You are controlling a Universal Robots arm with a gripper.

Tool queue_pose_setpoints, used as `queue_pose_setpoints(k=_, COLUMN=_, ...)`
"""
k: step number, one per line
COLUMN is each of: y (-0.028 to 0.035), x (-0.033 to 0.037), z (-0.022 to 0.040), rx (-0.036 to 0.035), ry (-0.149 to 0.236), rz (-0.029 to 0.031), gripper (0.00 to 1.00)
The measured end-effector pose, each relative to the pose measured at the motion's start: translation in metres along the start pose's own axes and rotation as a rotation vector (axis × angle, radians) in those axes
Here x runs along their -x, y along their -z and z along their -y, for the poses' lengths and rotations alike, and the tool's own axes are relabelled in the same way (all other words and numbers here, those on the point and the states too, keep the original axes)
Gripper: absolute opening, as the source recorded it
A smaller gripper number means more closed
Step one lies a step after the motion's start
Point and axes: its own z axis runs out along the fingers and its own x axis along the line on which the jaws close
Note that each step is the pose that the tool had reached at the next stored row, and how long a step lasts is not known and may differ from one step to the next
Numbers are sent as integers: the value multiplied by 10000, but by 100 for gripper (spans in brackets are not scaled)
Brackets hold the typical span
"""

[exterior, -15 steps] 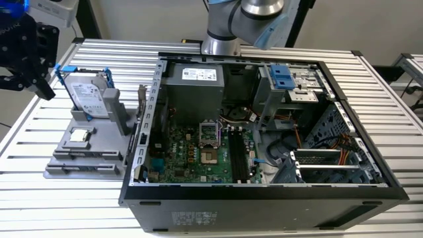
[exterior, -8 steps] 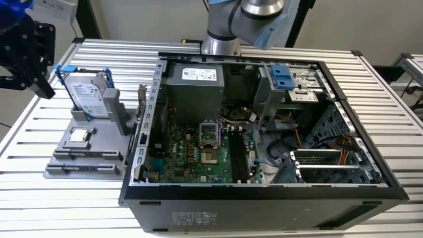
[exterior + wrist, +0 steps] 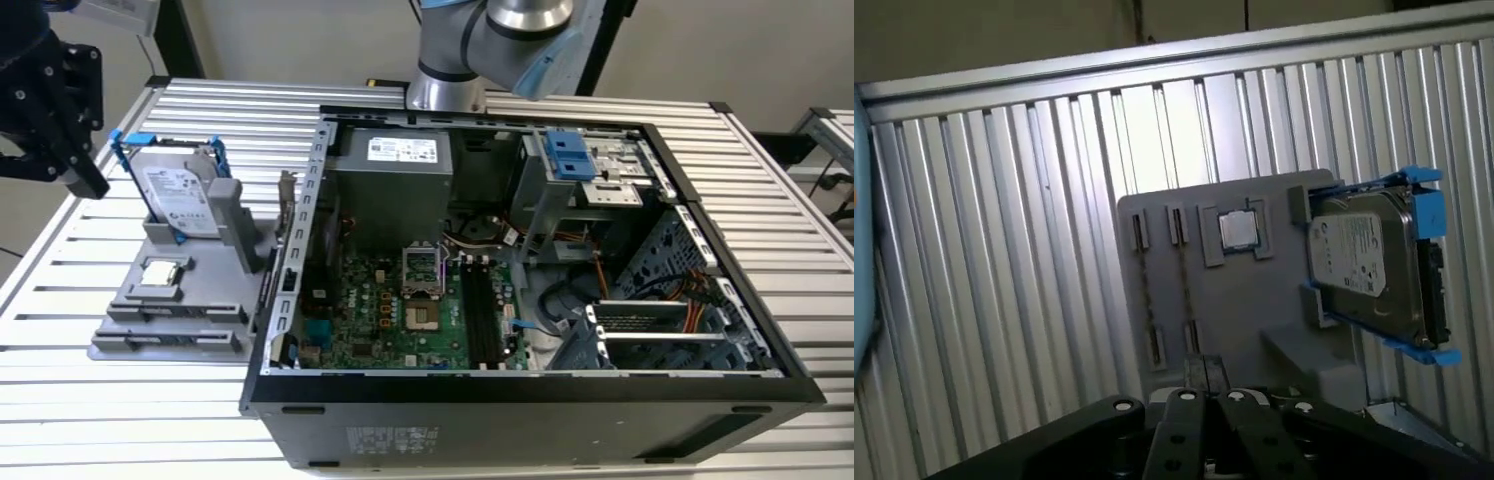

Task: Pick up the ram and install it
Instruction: 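Pick up the ram and move it above insertion slot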

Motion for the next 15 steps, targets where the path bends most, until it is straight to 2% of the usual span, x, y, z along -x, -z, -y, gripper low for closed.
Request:
queue_pose_setpoints(k=5, y=0, x=0, z=0, rx=52, ry=818, rz=-16, gripper=0)
queue_pose_setpoints(k=8, y=0, x=5, z=0, rx=66, ry=1071, rz=-20, gripper=0)
queue_pose_setpoints(k=13, y=-3, x=13, z=-2, rx=-67, ry=1251, rz=-15, gripper=0)
queue_pose_setpoints(k=15, y=-3, x=14, z=-3, rx=-78, ry=1257, rz=-16, gripper=0)
